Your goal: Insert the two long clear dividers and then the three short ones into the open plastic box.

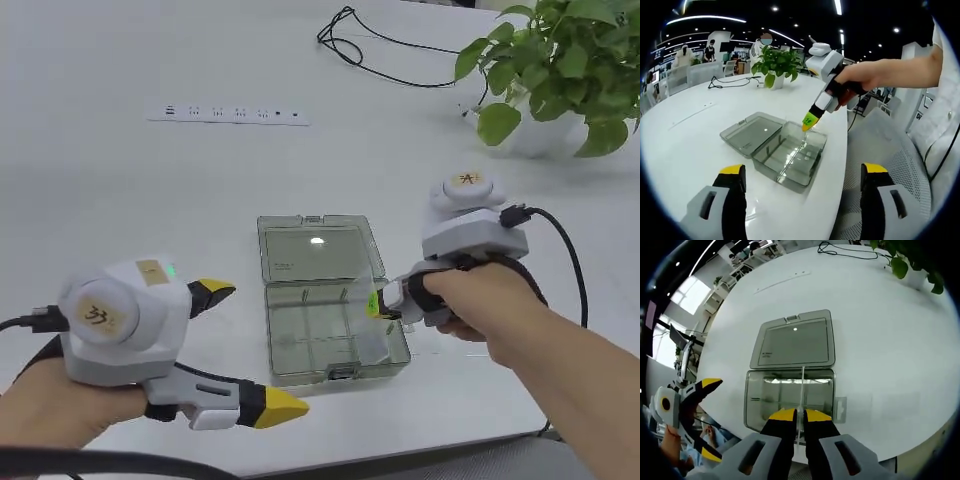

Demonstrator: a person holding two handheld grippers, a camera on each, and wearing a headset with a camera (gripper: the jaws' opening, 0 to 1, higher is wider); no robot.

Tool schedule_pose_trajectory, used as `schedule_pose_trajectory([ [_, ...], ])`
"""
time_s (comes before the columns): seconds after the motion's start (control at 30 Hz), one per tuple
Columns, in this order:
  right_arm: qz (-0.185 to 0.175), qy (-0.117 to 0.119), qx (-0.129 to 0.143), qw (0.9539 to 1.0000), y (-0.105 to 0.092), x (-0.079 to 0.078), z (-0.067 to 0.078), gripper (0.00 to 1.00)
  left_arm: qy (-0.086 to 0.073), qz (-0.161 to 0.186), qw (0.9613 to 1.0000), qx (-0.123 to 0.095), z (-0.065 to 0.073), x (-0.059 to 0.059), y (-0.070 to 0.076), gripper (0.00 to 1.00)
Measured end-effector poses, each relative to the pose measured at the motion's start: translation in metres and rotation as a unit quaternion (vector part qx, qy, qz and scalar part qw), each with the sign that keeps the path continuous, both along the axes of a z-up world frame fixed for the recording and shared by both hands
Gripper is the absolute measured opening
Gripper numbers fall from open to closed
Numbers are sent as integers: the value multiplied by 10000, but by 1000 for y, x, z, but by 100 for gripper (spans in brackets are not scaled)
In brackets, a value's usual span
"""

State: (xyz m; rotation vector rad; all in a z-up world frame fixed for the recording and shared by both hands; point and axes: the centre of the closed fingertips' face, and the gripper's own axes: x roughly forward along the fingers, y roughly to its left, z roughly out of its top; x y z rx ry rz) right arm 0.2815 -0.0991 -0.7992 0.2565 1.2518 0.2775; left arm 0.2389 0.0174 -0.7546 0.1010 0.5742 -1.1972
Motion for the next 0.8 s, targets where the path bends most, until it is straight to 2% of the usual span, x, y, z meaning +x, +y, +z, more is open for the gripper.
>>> schedule_pose_trajectory([
  [0.33, 5, -26, -3, 10000, 2, 0, -1, 7, -10, -123, 9999, -23, 0, -6, -2, 100],
  [0.53, 185, -39, -119, 9998, 6, -1, 0, 7, -10, -147, 9999, -9, -2, -7, -2, 100],
  [0.8, 310, -50, -139, 9994, 11, -1, -4, 8, -10, -138, 9999, -4, -2, -8, -1, 100],
])
